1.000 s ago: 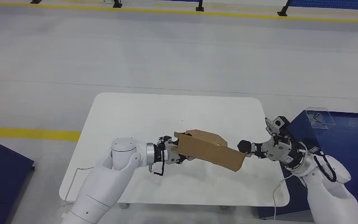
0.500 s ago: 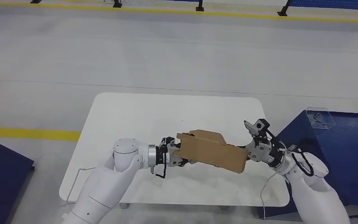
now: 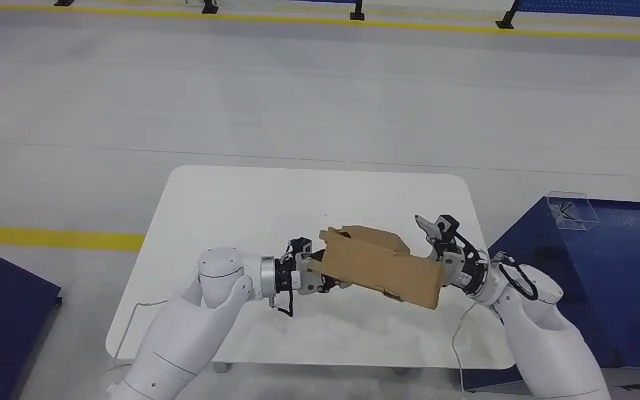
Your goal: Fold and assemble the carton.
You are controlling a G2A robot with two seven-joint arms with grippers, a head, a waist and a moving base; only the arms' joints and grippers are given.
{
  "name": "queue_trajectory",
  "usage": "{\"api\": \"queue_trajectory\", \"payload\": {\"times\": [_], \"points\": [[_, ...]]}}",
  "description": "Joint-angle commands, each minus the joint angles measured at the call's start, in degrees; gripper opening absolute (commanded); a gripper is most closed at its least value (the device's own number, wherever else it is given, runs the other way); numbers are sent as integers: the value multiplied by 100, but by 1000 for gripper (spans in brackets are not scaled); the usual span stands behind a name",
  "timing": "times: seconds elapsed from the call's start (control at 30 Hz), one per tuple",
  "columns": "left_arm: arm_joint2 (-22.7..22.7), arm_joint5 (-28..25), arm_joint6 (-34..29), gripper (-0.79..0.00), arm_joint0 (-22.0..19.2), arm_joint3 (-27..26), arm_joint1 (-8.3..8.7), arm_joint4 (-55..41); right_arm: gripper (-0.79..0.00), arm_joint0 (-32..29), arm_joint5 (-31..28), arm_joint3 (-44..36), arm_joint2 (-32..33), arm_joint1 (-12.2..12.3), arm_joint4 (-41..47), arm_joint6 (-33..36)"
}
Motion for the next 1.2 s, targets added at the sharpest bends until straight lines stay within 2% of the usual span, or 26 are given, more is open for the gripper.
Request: {"api": "queue_trajectory", "payload": {"times": [0.0,0.2,0.47,0.77,1.17], "points": [[-8,1,4,-785,8,-9,7,-3,0,23,-14,35,-13,-3,39,47],[86,-27,16,-785,29,-66,5,13,0,54,-90,11,-42,-14,123,79],[155,-471,-180,-785,77,-203,18,154,0,104,-107,-19,-143,-32,125,-25],[167,-1089,-181,-785,165,-300,37,419,0,91,85,-158,-222,-63,593,112],[192,-1418,-176,-785,177,-274,30,474,0,-206,40,-660,-46,-24,481,236]]}}
